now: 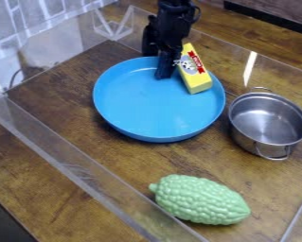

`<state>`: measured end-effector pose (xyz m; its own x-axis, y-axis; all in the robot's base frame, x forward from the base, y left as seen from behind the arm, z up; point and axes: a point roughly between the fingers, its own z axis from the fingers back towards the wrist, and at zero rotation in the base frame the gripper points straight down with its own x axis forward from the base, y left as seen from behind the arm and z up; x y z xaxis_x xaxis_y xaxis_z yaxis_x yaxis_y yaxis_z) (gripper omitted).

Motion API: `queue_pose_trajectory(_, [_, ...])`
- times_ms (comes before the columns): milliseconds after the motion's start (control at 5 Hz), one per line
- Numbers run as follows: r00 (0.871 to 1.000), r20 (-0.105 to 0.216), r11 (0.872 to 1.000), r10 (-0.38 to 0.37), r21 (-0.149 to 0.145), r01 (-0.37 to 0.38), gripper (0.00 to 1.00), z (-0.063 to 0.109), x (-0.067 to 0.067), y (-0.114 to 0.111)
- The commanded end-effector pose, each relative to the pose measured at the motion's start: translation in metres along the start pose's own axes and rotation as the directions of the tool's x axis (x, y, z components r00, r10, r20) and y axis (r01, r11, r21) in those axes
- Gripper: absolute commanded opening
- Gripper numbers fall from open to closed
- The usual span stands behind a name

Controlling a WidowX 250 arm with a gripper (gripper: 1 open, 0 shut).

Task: Put the yellow brick in the blue tray

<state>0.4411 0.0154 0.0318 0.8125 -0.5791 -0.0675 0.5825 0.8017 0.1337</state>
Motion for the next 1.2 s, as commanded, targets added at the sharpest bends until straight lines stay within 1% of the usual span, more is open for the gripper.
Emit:
queue_pose_trajectory(0, [0.997, 0.074, 0.998, -0.005, 0.056, 0.001, 1.0, 0.0343, 0.0119, 0.0031])
queue_pose_trajectory(200, [0.997, 0.073, 0.999, -0.004, 0.052, 0.0, 0.0, 0.0351, 0.0111, 0.0022])
queue_pose_trajectory(400, [0.997, 0.072, 0.999, 0.004, 0.048, -0.007, 1.0, 0.0344, 0.0107, 0.002])
queue_pose_trajectory(600, [0.998, 0.066, 0.999, 0.005, 0.052, -0.009, 1.0, 0.0321, 0.0091, 0.0051])
queue_pose_trajectory(800, [0.998, 0.061, 0.998, 0.002, 0.06, -0.006, 0.0, 0.0318, 0.0081, 0.0076])
queue_pose_trajectory(1000, [0.998, 0.055, 0.998, 0.001, 0.066, -0.004, 1.0, 0.0304, 0.0068, 0.0103])
